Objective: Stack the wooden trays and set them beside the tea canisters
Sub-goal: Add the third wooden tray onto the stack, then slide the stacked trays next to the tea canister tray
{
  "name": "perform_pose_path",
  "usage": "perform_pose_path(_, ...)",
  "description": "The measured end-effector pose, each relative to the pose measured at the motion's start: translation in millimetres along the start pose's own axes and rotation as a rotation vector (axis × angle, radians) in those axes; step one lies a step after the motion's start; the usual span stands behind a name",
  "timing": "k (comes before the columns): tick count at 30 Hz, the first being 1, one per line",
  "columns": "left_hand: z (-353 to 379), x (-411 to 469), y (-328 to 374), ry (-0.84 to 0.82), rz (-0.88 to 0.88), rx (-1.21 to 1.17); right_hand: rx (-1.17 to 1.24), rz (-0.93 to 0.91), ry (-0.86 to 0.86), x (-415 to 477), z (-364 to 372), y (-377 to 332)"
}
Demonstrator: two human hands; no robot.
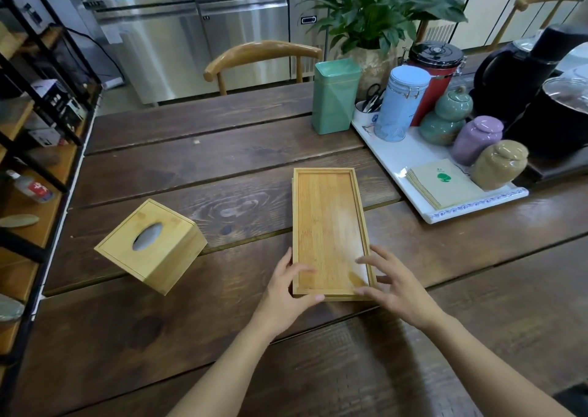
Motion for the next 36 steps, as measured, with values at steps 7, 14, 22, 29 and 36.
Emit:
perform_pose_path(7,1,-3,-1,0.011,0.05,0.054,-0.196,-0.121,-0.071,-2,6,12)
perform_pose_path(14,7,-1,-7,0.05,0.088,0.076,-0.208,-0.153,-0.046,-4,11,14)
perform_pose_path(22,8,-1,-14,0.009,-0.039,0.059,-0.084,0.078,-0.054,-7,13,11)
perform_pose_path(29,10,5,-22,-0.03,-0.004,0.177,-0.221,0.09,-0.061,-7,16,9)
perform_pose_path(36,15,14,-19,-0.009,-0.013,0.17,-0.267,0.093,-0.082,3,11,14)
Point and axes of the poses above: each hand's wrist, its own x-axis towards the middle knuckle, its own z-axis out of the palm, y = z × x, the point moved 1 cm from there along x, towards the middle knuckle, and after that the axes turned 2 degrees about -z, right-handed, at the moved point
